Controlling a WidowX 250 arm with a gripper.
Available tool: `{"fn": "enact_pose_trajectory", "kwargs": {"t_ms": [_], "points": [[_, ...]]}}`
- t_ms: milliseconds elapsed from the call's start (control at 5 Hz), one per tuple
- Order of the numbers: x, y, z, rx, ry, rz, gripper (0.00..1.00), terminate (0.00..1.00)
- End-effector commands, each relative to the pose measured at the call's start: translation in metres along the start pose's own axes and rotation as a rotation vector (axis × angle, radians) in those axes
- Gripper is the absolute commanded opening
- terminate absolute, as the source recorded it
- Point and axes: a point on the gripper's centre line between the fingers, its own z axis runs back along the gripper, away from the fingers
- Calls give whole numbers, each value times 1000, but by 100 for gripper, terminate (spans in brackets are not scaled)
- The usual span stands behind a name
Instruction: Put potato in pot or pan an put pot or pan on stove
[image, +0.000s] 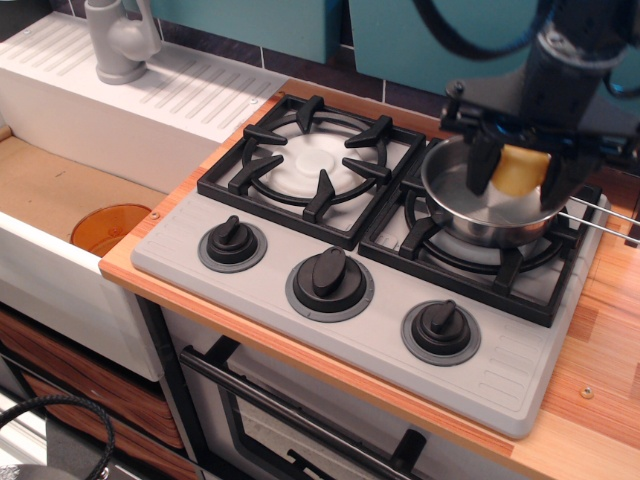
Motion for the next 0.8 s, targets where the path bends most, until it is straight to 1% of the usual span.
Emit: {"fn": "enact_pose_trajectory", "kwargs": {"t_ms": [0,200,400,600], "points": [[31,-1,-5,-54,-36,0,0,0],[37,-7,-22,-84,-63,1,0,0],[37,-9,-27,-83,-74,-2,100,0],[32,-10,-18,-71,-60,2,100,0]]}}
